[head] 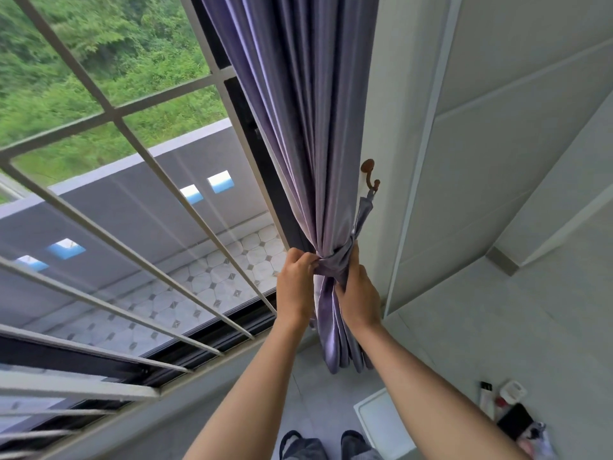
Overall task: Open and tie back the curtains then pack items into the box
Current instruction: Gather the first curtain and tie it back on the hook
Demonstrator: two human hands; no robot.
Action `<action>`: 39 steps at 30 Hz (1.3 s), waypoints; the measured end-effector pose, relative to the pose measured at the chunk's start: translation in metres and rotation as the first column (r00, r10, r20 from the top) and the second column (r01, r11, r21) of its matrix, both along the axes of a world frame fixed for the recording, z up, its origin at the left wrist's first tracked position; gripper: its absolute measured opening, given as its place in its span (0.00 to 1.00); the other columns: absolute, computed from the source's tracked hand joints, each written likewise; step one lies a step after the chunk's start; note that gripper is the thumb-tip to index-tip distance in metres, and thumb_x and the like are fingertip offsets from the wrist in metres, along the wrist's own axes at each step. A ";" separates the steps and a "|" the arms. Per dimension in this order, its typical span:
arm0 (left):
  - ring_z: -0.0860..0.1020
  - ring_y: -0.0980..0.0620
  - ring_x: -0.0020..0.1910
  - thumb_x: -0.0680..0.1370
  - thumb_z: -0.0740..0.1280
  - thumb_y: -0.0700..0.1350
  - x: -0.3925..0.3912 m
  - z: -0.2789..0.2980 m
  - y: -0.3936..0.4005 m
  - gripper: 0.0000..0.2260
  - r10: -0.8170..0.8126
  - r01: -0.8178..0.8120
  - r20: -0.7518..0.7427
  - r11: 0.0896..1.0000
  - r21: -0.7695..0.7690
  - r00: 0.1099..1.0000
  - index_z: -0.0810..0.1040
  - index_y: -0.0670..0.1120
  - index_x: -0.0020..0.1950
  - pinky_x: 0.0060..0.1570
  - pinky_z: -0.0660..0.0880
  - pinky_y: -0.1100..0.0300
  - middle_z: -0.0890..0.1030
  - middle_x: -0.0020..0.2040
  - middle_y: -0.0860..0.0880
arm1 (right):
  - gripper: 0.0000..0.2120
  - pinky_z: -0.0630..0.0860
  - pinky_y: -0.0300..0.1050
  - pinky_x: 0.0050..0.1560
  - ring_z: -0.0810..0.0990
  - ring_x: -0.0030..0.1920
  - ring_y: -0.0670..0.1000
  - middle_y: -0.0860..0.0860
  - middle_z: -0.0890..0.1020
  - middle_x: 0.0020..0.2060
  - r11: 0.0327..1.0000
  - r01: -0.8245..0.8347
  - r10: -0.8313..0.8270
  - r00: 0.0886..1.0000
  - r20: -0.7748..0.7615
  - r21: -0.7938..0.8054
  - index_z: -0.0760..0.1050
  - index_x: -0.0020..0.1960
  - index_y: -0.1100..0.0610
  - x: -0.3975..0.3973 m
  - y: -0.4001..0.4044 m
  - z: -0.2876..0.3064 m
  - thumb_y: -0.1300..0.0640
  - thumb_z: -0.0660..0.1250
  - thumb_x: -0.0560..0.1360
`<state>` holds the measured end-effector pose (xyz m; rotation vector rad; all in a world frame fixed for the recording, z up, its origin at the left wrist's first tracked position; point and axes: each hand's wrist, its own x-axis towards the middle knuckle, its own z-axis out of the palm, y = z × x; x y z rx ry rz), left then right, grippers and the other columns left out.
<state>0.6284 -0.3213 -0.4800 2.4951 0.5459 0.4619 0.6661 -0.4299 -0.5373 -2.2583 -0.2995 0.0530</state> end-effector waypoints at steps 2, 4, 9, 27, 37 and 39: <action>0.72 0.57 0.38 0.76 0.67 0.37 0.003 -0.006 -0.008 0.05 0.047 -0.043 0.048 0.996 -0.077 0.998 0.81 0.43 0.50 0.36 0.66 0.76 0.73 0.46 0.52 | 0.37 0.77 0.50 0.46 0.81 0.52 0.57 0.56 0.78 0.55 1.000 0.019 -0.019 1.000 0.008 0.011 0.47 0.79 0.52 -0.002 -0.002 0.000 0.55 0.65 0.77; 0.72 0.59 0.39 0.77 0.65 0.36 0.007 -0.014 -0.016 0.06 0.094 -0.075 0.090 0.978 -0.195 0.991 0.79 0.44 0.50 0.41 0.71 0.70 0.72 0.47 0.52 | 0.37 0.76 0.48 0.43 0.81 0.51 0.58 0.56 0.79 0.54 0.999 0.035 -0.035 0.999 0.027 0.011 0.48 0.79 0.53 -0.003 -0.005 -0.001 0.55 0.65 0.77; 0.79 0.53 0.45 0.73 0.71 0.43 0.018 -0.020 -0.025 0.12 0.415 -0.294 0.037 0.701 -0.649 0.909 0.71 0.45 0.53 0.43 0.74 0.64 0.76 0.45 0.51 | 0.36 0.74 0.48 0.39 0.81 0.48 0.60 0.58 0.80 0.51 0.998 0.059 -0.059 0.997 0.040 0.016 0.50 0.79 0.53 -0.002 -0.014 -0.007 0.56 0.66 0.77; 0.77 0.46 0.56 0.55 0.55 0.30 0.046 0.000 -0.005 0.37 -0.204 0.092 0.024 0.329 -0.940 0.979 0.69 0.41 0.65 0.48 0.77 0.59 0.78 0.55 0.42 | 0.34 0.79 0.51 0.53 0.81 0.55 0.55 0.52 0.79 0.59 0.999 0.005 -0.002 0.997 -0.073 0.044 0.48 0.78 0.44 0.004 -0.027 -0.005 0.54 0.63 0.78; 0.80 0.44 0.55 0.72 0.68 0.34 0.043 -0.023 -0.006 0.15 0.022 -0.045 -0.040 0.321 -0.946 0.999 0.75 0.42 0.58 0.57 0.77 0.45 0.82 0.54 0.42 | 0.35 0.79 0.48 0.48 0.82 0.51 0.54 0.50 0.82 0.54 0.994 0.013 0.000 0.992 -0.126 0.106 0.49 0.76 0.41 0.005 -0.030 -0.001 0.54 0.63 0.76; 0.81 0.45 0.51 0.73 0.70 0.37 0.036 -0.024 -0.011 0.07 0.075 -0.051 -0.025 0.381 -0.923 0.997 0.79 0.43 0.49 0.55 0.78 0.47 0.84 0.48 0.45 | 0.34 0.78 0.46 0.49 0.82 0.51 0.52 0.49 0.82 0.54 0.992 0.015 -0.001 0.994 -0.112 0.127 0.51 0.76 0.42 0.005 -0.029 -0.002 0.52 0.63 0.76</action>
